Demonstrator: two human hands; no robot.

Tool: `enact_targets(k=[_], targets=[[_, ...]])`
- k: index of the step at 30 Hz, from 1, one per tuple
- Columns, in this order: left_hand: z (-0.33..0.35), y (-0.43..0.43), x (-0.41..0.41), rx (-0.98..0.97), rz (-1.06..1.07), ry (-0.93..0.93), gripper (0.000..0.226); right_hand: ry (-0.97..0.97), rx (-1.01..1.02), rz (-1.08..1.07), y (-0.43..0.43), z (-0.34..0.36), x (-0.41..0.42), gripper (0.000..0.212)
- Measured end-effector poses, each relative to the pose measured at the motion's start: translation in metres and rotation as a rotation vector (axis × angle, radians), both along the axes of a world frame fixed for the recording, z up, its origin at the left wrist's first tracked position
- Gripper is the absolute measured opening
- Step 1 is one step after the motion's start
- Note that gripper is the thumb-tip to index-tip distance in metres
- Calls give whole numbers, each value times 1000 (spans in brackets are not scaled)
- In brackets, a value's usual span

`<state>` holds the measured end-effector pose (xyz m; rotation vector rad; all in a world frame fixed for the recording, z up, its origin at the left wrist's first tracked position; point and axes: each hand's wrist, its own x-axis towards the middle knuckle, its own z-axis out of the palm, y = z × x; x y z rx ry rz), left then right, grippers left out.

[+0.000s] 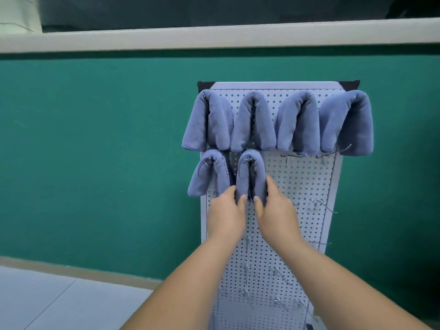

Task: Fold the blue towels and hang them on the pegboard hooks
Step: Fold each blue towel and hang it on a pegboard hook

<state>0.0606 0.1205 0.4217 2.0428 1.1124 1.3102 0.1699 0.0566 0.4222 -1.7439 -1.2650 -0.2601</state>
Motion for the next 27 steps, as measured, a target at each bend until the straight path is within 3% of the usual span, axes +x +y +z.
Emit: enact_targets(k=[2,5,10,14,21,27], targets=[[-25,-7,-6,-21,-11,-27,13,26,-36,20,-9,-23,-4,55],[-69,-15,-17,-77,-26,-5,35,59,-112,22,-29,-59,-14,71],[-162,-40,-38,-190,-81,178,45,46,-283,57,-72,-148,-22,66],[-251,-69,-60,-288,-158,403,51,18,-521,121,-116,-245,-14,66],[-379,-117,-91,-596,-322,627,52,125,-937,123,-201,-380,-6,63],[-457,-168,-119,-572,-370,917,54,212,-1240,180,-246,-444,-24,67]])
